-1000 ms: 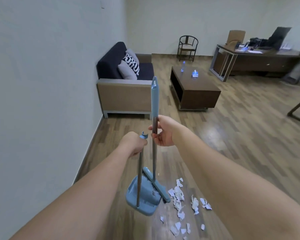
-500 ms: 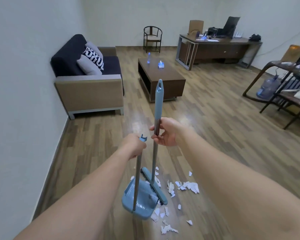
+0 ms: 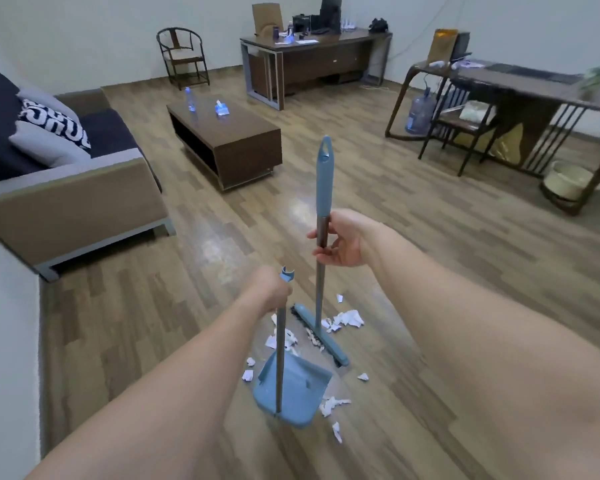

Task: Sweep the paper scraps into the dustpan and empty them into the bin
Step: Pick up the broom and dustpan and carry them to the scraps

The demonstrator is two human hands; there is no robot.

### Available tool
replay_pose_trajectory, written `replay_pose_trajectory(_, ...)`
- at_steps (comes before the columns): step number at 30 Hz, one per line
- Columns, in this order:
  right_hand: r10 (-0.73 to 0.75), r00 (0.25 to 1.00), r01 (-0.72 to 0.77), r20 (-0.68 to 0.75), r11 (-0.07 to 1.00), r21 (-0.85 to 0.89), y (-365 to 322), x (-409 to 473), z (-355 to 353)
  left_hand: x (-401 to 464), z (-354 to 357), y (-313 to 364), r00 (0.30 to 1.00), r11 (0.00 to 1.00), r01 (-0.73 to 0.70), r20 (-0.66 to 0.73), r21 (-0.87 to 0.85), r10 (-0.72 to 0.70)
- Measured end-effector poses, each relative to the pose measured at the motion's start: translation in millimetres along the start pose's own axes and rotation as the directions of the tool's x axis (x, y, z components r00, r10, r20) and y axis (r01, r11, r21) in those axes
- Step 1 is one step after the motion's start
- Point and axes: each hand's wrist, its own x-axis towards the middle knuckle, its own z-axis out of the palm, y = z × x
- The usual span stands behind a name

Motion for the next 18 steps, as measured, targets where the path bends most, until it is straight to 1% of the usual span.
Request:
replay_pose_trajectory(4, 0.008, 0.998, -0.003, -0.055, 0.995, 0.097, 29, -8, -10, 2, 18, -15, 0.999, 0.995, -0.027, 0.040, 0.100, 0.023)
replay_pose_trajectory(9, 0.047, 0.996, -0.033, -0.076, 0.984, 0.174, 65, -6, -22, -2, 46, -33, 0.996, 0.975, -0.053, 0.081, 0.217, 0.036)
replay_pose_trajectory(12, 0.064, 0.993, -0.045, -0.099, 0.981, 0.190, 85, 6, -27, -2, 61, -44, 0.995, 0.967, -0.060, 0.088, 0.248, 0.039)
replay_pose_trajectory(16, 0.161, 0.979, -0.134, -0.125, 0.971, 0.199, 117, 33, -33, -2, 80, -66, 0.995, 0.937, -0.045, 0.094, 0.347, 0.013)
replay_pose_trajectory(18, 0.200, 0.970, -0.167, -0.137, 0.961, 0.221, 134, 44, -37, 0, 87, -81, 0.995, 0.931, -0.043, 0.100, 0.362, 0.007)
